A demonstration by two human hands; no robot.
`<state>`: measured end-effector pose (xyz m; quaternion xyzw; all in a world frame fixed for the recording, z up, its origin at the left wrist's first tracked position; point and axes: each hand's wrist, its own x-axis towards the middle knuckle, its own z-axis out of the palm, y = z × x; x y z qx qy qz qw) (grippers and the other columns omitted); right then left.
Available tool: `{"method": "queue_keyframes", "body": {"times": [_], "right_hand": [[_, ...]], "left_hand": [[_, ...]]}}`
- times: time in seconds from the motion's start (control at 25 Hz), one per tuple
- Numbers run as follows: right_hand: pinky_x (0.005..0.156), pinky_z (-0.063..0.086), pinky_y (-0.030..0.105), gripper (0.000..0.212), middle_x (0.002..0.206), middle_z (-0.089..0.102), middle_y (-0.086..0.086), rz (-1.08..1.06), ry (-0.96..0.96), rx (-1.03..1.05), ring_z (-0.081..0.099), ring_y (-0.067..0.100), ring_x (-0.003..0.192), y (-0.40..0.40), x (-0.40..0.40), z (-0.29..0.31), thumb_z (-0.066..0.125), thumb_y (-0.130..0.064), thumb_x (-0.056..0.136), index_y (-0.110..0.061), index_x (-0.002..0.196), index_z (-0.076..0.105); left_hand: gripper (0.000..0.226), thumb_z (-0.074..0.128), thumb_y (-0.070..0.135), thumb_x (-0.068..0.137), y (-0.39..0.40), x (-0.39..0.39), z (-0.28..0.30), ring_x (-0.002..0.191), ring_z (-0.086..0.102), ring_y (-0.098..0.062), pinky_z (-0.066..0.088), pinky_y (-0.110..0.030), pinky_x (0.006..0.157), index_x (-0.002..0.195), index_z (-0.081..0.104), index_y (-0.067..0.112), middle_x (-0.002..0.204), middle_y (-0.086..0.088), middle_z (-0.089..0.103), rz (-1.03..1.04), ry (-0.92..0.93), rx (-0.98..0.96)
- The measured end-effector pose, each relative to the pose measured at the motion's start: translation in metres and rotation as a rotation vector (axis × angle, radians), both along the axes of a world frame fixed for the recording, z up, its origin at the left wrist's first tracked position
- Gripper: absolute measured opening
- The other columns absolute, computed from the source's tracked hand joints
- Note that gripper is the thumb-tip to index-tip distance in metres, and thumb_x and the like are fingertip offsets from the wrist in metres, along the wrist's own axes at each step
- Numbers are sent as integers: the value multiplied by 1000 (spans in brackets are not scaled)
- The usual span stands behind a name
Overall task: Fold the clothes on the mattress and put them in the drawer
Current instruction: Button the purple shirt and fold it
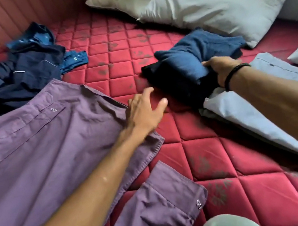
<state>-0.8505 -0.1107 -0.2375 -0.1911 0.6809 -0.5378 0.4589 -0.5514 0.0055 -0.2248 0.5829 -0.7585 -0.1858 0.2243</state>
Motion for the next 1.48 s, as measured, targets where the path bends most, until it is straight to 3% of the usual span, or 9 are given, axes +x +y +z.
{"method": "queue_keyframes", "body": {"times": [0.16, 0.28, 0.44, 0.6, 0.84, 1.04, 1.2, 1.32, 1.48], "right_hand": [[77, 60, 38, 119, 144, 59, 5, -174, 153, 51, 62, 28, 122, 39, 23, 43, 87, -67, 49, -20, 150, 45], [100, 46, 41, 74, 134, 58, 12, 119, 968, -225, 58, 33, 120, 113, 138, 52, 73, -41, 83, -12, 145, 45], [97, 44, 49, 73, 124, 56, 28, 734, 1024, 48, 51, 45, 120, 207, 238, -9, 67, -69, 84, -5, 116, 57], [81, 50, 47, 42, 92, 65, 34, 562, 911, 108, 63, 48, 100, 214, 237, -23, 60, -48, 75, -6, 72, 57], [85, 63, 43, 43, 110, 75, 16, 487, 636, 211, 75, 31, 94, 188, 205, -16, 80, -32, 86, -2, 115, 70], [36, 54, 28, 36, 74, 69, 18, 411, 506, 241, 63, 21, 54, 205, 200, -16, 96, -6, 62, -3, 82, 67], [48, 57, 23, 40, 76, 70, 17, 391, 509, 134, 65, 22, 63, 208, 196, 12, 95, -3, 62, 1, 95, 73], [93, 57, 45, 61, 109, 69, 29, 395, 782, 142, 69, 40, 102, 226, 197, 14, 89, -9, 69, 0, 124, 65], [90, 47, 56, 50, 115, 57, 34, 584, 1234, -168, 54, 52, 107, 237, 226, 0, 80, -17, 80, -5, 123, 58]], "left_hand": [[60, 53, 62, 88, 91, 89, -26, 131, 52, -31, 41, -48, 111, 134, 64, 25, 141, -9, 55, -68, -99, -184], [67, 54, 70, 87, 184, 206, -24, 136, 49, -29, 42, -51, 112, 139, 61, 29, 148, -5, 52, 128, -211, -146], [86, 62, 86, 65, 319, 338, -8, 118, 53, -24, 47, -43, 102, 133, 59, 34, 130, 3, 51, 232, -430, 30], [72, 61, 88, 70, 379, 376, -3, 101, 52, -5, 46, -31, 101, 122, 56, 39, 109, 16, 52, 206, -309, 224], [75, 76, 45, 73, 410, 390, 7, 116, 42, -2, 34, -18, 107, 139, 42, 36, 120, 17, 42, 83, -417, 433], [59, 44, 3, 69, 422, 399, 15, 95, 61, -13, 42, -17, 78, 113, 52, 41, 90, 19, 55, 216, -329, 478], [41, 51, 11, 66, 418, 402, 49, 74, 65, 1, 50, -11, 69, 93, 76, 31, 76, 15, 72, 315, -321, 442], [37, 56, 12, 73, 415, 395, 68, 69, 64, 6, 51, -9, 68, 100, 78, 25, 75, 18, 70, 190, -375, 539], [32, 73, 32, 83, 383, 426, 73, 88, 64, 7, 50, -13, 84, 115, 74, 33, 104, 12, 73, 183, -284, 565]]}}
